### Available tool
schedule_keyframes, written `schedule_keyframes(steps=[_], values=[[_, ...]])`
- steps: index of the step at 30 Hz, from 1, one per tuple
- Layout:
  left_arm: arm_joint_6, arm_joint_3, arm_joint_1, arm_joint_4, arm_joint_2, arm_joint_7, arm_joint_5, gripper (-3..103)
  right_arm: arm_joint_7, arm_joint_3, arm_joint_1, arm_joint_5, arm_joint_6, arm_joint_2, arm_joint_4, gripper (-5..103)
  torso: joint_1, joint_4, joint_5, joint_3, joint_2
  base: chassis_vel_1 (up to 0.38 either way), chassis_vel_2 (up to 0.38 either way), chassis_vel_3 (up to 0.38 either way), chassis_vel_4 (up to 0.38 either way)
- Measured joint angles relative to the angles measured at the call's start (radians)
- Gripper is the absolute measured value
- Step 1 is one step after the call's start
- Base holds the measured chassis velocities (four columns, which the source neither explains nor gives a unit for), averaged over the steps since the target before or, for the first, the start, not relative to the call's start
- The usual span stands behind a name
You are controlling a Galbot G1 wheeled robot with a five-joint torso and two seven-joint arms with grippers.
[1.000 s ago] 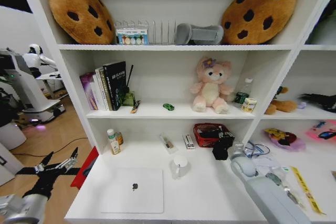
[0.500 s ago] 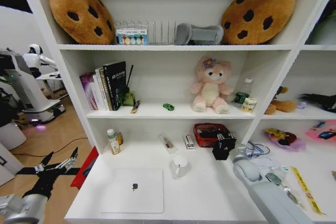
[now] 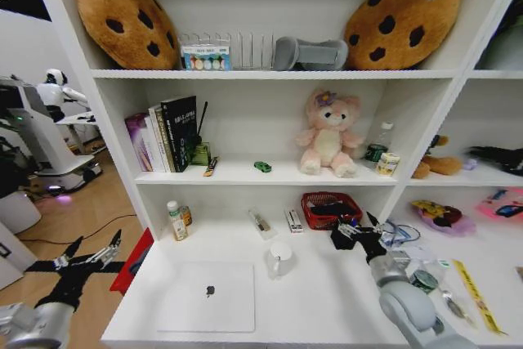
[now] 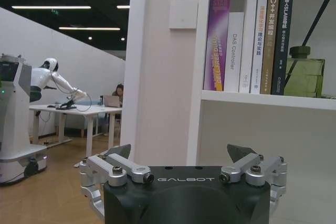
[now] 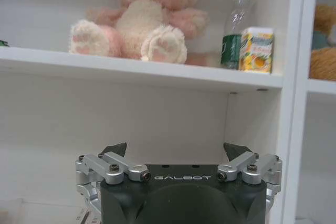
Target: Organize the objects on the table.
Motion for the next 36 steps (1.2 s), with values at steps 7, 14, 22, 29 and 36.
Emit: schedule_keyframes(steps=[7, 14, 22, 29, 36], values=[[0.000, 0.000, 0.000, 0.000, 0.000, 0.000, 0.000, 100, -0.028, 0.156, -0.185, -0.010, 0.088, 0.053, 0.064, 100, 0.000, 0.0005, 0.0001, 0.000, 0.000, 0.000, 0.000, 0.000, 0.000], [0.000, 0.000, 0.000, 0.000, 0.000, 0.000, 0.000, 100, 0.011, 0.222, -0.321, -0.077, 0.181, 0.125, 0.086, 100, 0.000, 0.0003, 0.0002, 0.000, 0.000, 0.000, 0.000, 0.000, 0.000], [0.000, 0.000, 0.000, 0.000, 0.000, 0.000, 0.000, 100, 0.045, 0.210, -0.345, -0.110, 0.202, 0.110, 0.061, 100, 0.000, 0.0005, 0.0003, 0.000, 0.000, 0.000, 0.000, 0.000, 0.000], [0.000, 0.000, 0.000, 0.000, 0.000, 0.000, 0.000, 100, 0.048, 0.218, -0.342, -0.091, 0.184, 0.105, 0.082, 100, 0.000, 0.0005, 0.0001, 0.000, 0.000, 0.000, 0.000, 0.000, 0.000], [0.000, 0.000, 0.000, 0.000, 0.000, 0.000, 0.000, 100, 0.053, 0.219, -0.367, -0.084, 0.186, 0.149, 0.112, 100, 0.000, 0.0001, -0.0001, 0.000, 0.000, -0.028, -0.038, 0.033, 0.036]])
